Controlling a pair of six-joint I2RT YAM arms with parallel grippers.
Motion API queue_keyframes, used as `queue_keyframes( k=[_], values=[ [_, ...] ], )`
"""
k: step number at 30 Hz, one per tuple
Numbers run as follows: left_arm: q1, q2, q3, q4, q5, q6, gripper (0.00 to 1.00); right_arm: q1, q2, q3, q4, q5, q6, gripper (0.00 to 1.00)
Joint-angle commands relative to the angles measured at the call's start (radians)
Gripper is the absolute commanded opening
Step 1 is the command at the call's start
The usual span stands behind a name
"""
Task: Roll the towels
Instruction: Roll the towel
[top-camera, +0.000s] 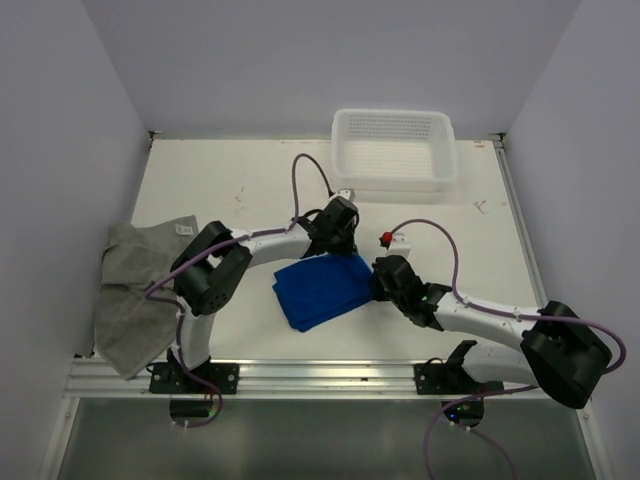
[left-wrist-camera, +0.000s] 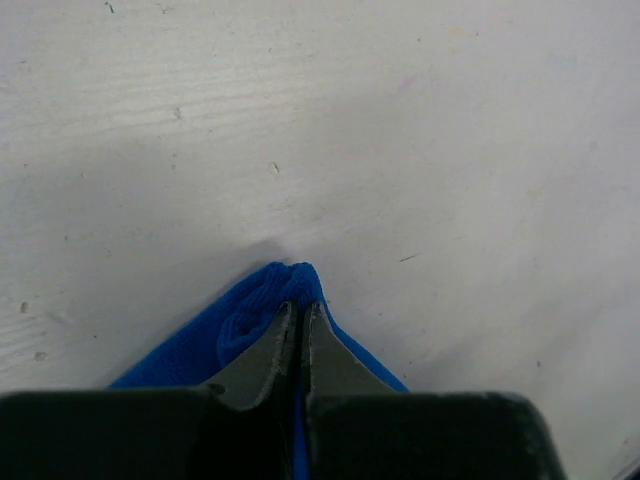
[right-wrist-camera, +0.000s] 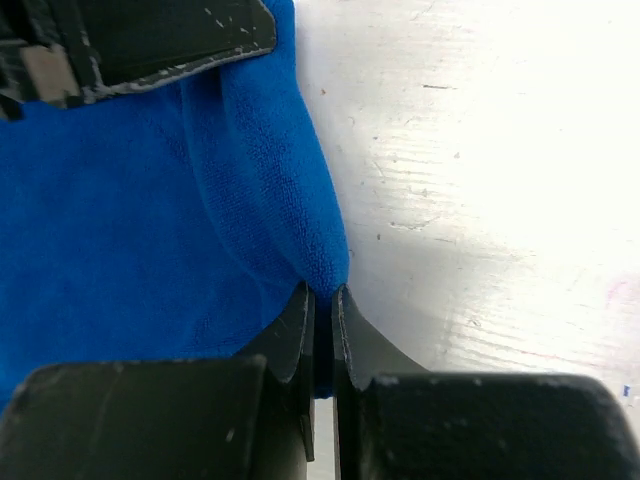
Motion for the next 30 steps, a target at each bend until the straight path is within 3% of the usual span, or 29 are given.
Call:
queue_keyframes(
  k=[1,7,20,30],
  values=[
    [0.04,-0.071,-0.078,0.292,0.075,-0.056,0.0,0.017,-0.025,0.035,-0.105,0.108,-0.052,0.0],
    [0.05,-0.094,-0.128,0.427,0.125,-0.059,0.0,0.061,-0.022,0.075,-0.16,0.171,-0.113,0.0],
    [0.08,-0.114,-0.247,0.715,0.224,-0.051,0.0,0.218,0.111,0.224,-0.32,0.467,-0.187,0.0],
    [0.105,-0.076,-0.255,0.742,0.293,-0.002,0.0,0.291,0.242,0.299,-0.364,0.573,-0.207,0.0]
  ],
)
